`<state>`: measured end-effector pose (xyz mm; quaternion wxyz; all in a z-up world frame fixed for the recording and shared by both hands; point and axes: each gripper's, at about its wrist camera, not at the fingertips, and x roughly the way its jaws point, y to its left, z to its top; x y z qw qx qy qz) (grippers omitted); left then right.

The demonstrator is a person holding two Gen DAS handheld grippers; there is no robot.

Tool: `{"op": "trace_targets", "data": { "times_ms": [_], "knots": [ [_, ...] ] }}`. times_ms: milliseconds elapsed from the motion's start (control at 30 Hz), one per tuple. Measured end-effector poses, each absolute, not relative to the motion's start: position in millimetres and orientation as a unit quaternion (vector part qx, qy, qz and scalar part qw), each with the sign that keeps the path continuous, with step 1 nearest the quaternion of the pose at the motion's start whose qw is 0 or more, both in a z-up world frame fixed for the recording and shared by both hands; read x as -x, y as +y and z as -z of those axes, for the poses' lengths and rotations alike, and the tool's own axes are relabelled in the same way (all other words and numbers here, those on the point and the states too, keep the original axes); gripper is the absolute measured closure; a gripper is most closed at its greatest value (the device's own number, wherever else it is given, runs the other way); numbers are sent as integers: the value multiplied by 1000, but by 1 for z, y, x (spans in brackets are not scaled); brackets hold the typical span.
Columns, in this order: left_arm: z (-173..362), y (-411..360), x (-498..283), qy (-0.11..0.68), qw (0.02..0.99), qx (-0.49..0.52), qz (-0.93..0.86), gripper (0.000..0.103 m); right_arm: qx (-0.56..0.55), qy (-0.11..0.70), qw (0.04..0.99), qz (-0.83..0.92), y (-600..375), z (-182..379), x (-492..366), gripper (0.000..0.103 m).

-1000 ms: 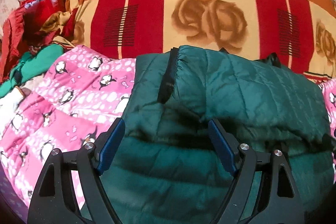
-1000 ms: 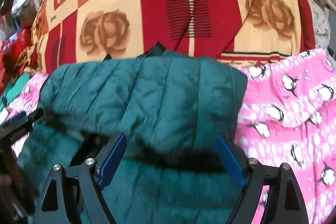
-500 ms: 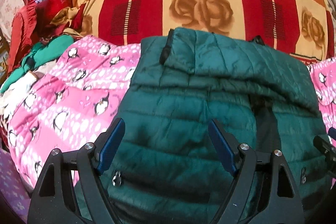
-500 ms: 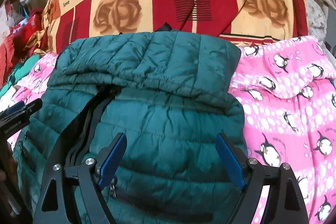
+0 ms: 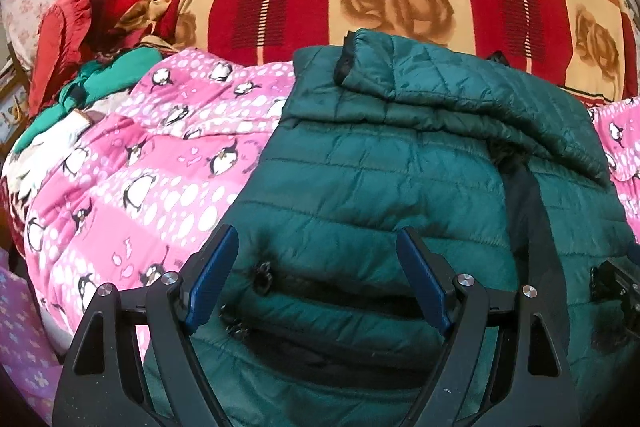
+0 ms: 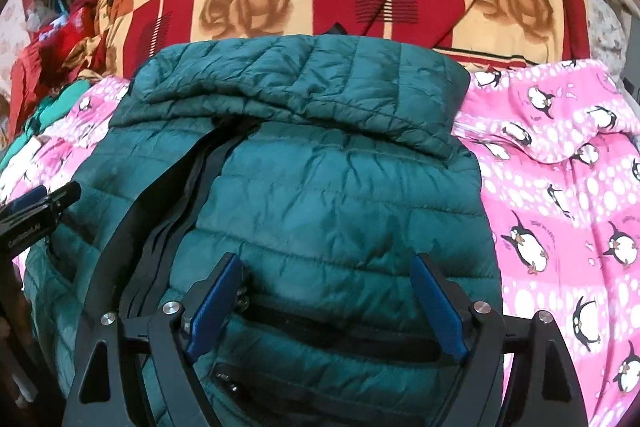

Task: Fold large clothes

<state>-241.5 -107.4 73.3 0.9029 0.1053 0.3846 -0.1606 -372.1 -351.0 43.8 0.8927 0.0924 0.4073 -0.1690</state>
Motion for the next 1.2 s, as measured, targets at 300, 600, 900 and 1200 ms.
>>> {"op": "trace_targets", "data": {
  "times_ms": [300,600,900,1200],
  "knots": [
    [-69,-91,255,382,903,-117,160,21,-83,413,892,162,-334,-40,387,19],
    [-61,-86,276,392,894,-127,176,21,-81,415,893,155,-320,-38,403,19],
    [-55,-79,290,399,889,-129,182,21,-82,424,890,144,-309,-35,420,19],
    [-55,-66,296,403,888,-124,185,21,-79,424,891,141,-304,-39,433,19]
  ]
}}
